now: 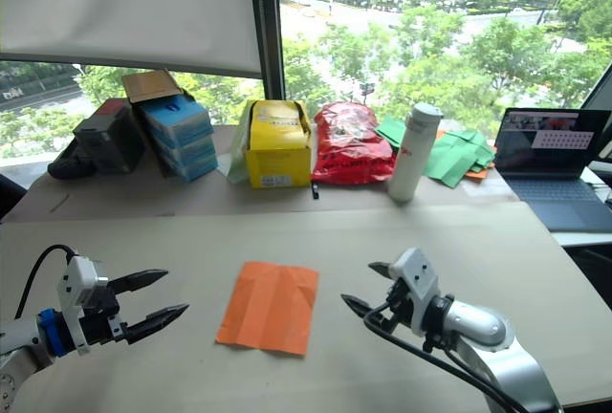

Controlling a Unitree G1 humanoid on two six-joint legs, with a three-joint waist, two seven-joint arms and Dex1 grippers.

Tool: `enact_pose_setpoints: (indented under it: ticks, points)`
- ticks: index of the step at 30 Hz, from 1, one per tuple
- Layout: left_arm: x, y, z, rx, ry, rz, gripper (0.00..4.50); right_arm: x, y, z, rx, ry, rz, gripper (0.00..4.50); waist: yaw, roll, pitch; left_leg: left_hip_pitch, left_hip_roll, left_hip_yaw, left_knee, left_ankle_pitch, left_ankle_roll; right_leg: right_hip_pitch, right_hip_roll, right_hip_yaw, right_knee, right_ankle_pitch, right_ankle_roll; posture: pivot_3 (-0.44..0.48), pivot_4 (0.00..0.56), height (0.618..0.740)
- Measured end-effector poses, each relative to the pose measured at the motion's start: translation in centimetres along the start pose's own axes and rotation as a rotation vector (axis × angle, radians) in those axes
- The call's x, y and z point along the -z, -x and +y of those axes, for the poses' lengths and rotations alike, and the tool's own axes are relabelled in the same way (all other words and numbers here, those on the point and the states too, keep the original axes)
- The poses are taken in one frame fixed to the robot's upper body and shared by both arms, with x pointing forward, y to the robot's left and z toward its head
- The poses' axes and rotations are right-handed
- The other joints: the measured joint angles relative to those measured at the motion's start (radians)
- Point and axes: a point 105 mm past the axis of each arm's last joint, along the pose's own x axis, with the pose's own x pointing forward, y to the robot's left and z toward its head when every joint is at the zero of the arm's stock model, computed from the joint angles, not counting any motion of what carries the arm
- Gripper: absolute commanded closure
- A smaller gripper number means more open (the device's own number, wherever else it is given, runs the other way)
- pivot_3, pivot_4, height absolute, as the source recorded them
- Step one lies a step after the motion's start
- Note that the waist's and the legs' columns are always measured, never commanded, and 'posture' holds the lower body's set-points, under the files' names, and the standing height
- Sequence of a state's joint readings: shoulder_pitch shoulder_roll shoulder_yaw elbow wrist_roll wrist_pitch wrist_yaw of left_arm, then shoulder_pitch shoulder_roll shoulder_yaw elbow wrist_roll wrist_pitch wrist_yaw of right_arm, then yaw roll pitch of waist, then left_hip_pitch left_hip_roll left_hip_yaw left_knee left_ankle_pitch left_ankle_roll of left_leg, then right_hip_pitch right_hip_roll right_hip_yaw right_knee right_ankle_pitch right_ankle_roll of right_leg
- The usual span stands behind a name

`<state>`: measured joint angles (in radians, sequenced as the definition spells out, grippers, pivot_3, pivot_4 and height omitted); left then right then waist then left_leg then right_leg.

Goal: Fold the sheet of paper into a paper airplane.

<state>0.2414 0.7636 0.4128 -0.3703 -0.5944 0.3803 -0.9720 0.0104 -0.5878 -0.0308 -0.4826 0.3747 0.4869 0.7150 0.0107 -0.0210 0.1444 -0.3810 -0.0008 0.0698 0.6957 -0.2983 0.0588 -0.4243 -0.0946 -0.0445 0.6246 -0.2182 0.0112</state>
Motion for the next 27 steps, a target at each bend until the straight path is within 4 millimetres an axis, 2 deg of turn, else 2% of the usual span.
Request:
enact_pose_setpoints:
  ticks: [13,16,20,24,27]
  points:
    - [-0.3,-1.1,0.1,0.02,-0.003,-0.013,0.0,0.2,-0.3,0.1,0.013,-0.003,0.002,0.03,0.0,0.0,0.0,0.0,0.0,0.0,0.0,0.0,0.0,0.0,0.0,0.0,0.0,0.0,0.0,0.0,0.15,0.74]
    - [-1.3,-2.6,0.1,0.054,-0.01,-0.046,0.81,0.3,-0.4,0.0,0.021,0.0,0.006,0.0,0.004,0.0,0.0,0.0,0.0,0.0,0.001,0.0,0.0,0.001,0.0,-0.001,0.001,0.0,0.0,0.0,0.15,0.74]
    - [-2.0,-5.3,-0.8,0.143,-0.027,-0.066,2.13,0.5,-0.5,0.1,0.03,0.009,0.019,0.0,0.002,0.0,0.0,0.0,-0.001,0.0,0.001,0.001,-0.002,0.001,0.001,-0.002,0.001,0.0,0.001,0.0,0.15,0.74]
    - [-0.8,-7.9,-1.9,0.223,-0.04,-0.007,3.52,0.8,-0.7,0.3,0.027,0.015,0.032,0.0,-0.001,0.0,0.0,0.001,-0.001,0.002,0.001,0.001,-0.002,0.001,0.003,-0.003,0.001,0.0,0.001,0.0,0.15,0.74]
    - [1.1,-9.4,-3.0,0.284,-0.052,0.074,4.48,1.1,-0.9,0.6,0.031,0.026,0.045,0.0,-0.001,0.0,0.0,0.001,-0.001,0.002,0.001,0.001,-0.001,0.0,0.004,-0.003,0.002,0.0,0.001,0.0,0.15,0.74]
